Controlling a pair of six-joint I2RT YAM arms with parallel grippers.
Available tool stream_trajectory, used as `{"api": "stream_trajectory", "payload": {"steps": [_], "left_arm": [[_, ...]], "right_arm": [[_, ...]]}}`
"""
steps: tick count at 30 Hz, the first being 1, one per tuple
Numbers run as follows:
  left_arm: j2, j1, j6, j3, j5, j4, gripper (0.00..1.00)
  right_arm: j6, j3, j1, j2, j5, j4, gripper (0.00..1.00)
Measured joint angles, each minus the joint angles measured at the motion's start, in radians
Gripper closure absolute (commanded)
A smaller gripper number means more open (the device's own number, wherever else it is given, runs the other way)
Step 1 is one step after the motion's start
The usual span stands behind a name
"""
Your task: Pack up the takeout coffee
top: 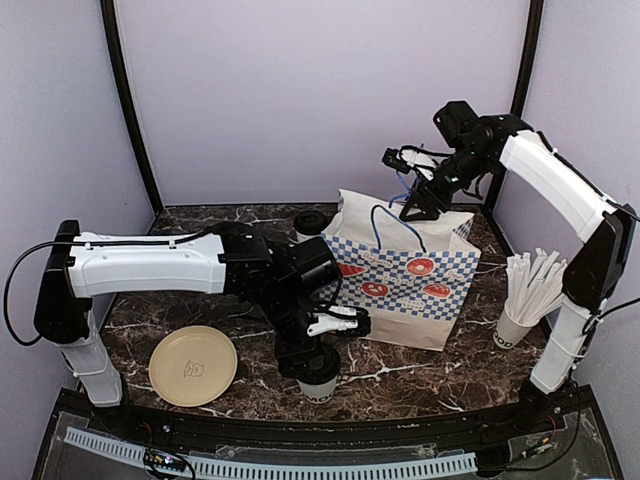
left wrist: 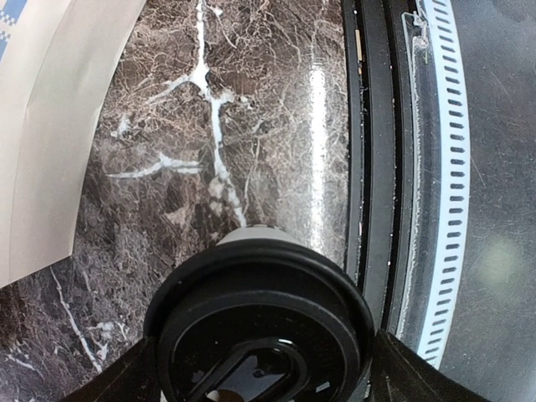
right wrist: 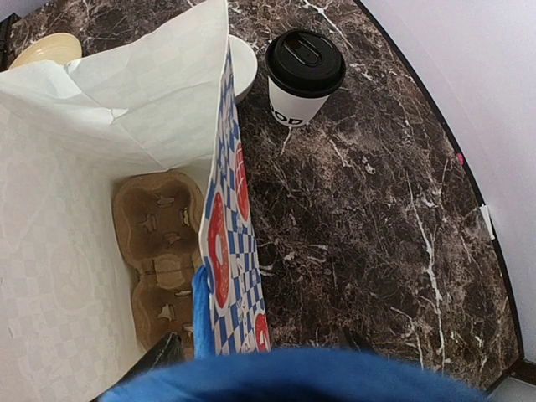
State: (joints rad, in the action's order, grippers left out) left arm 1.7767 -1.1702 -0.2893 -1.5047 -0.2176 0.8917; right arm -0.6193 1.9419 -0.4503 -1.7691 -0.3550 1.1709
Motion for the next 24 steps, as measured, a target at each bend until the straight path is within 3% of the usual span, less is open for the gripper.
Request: {"api": "stream_trajectory", "payload": {"steps": [12,24], "left_arm": [[0.007,-0.013,-0.014,-0.015,0.044,0.027,0.29],[0.011,-0.013,0.019,-0.042,0.058,0.083,0.34]], "right_arm": [[0.002,0.005,-0.011,0.001,0.005,0.005,0.46],[0.032,0.030,-0.013,0.019,0.042,0.011,0.45]]}}
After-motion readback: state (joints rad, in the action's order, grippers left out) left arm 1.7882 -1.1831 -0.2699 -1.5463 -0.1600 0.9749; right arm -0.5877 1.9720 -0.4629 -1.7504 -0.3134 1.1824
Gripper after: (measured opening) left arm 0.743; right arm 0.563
